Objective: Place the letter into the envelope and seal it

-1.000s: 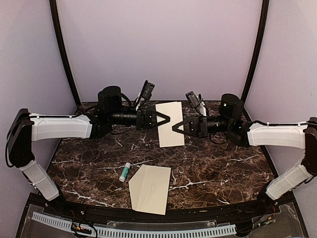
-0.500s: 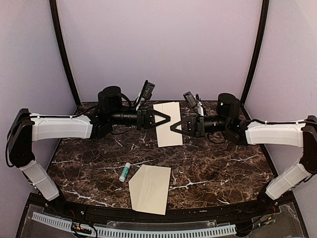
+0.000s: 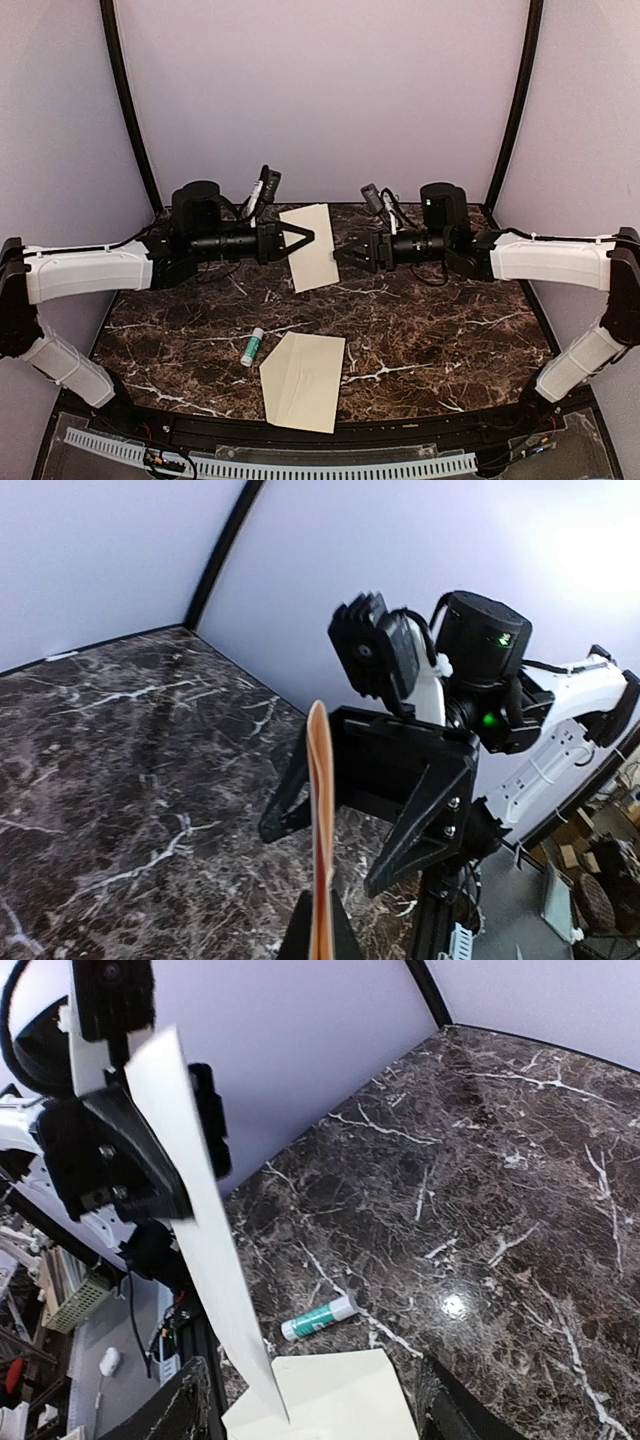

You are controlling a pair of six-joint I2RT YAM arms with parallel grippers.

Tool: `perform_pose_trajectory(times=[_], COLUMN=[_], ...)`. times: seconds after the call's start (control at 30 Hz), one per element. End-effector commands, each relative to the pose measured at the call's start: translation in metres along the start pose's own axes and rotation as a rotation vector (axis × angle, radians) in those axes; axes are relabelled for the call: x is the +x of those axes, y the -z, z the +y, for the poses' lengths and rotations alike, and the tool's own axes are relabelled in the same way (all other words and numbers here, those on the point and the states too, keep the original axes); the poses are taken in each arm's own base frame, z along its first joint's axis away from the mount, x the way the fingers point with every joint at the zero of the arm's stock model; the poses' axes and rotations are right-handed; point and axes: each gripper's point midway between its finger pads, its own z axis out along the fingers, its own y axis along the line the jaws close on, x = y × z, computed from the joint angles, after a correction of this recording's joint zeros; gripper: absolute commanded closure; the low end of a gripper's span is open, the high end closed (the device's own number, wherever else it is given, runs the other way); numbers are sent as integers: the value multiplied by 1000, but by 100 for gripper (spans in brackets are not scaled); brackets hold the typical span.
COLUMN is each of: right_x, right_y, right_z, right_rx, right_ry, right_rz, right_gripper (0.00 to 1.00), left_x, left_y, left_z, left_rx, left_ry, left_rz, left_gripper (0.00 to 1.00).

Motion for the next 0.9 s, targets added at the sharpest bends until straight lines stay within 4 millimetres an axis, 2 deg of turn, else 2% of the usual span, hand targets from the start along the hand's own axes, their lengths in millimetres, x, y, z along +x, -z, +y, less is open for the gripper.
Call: perform_pose_trajectory(times=[0.0,0.03,0.07,0.1,0.13,0.17,0.2,0.23,0.27,0.3,0.33,0.4,0.53,0.63,0.73,0.87], right_x=[23,27,33,38,43,52,56,63,68,77,86,105,142,167,196,223], right_y=[-13,-17,-21,-26,-32,-38,-44,-51,-58,-68,-78,-98,-134,-152,-164,-166], right_z=[-31,-34,-36,-37,-37,-39,-37,-32,-27,-16,-8,9,32,38,46,50], right_rx=[247,284,320,354,385,424,452,471,493,493,497,499,557,612,638,682], right_ry=[56,49,37,26,9,-13,-26,-40,-50,-54,-62,-69,-43,-22,3,41], right_rz=[118,149,183,211,238,270,287,307,318,340,357,396,479,536,593,654], right_gripper=[32,31,31,30,30,30,30,30,30,30,29,29,28,27,28,27], left_x=[-12,2,-4,9,4,18,15,24,22,31,29,37,37,37,38,36], left_y=[56,65,80,88,102,110,123,130,142,148,157,170,185,193,196,197], left_z=[41,53,58,68,72,80,83,89,91,96,97,104,109,113,114,111], left_rx=[-331,-392,-463,-516,-574,-620,-669,-702,-742,-771,-799,-841,-903,-945,-954,-940], left_ry=[-21,-3,-10,4,-2,9,7,14,16,23,26,36,43,50,53,55], left_rz=[-102,-79,-118,-97,-133,-114,-144,-136,-164,-160,-187,-202,-233,-248,-254,-264], left_gripper=[100,100,100,100,100,100,100,100,100,100,100,100,100,100,100,100])
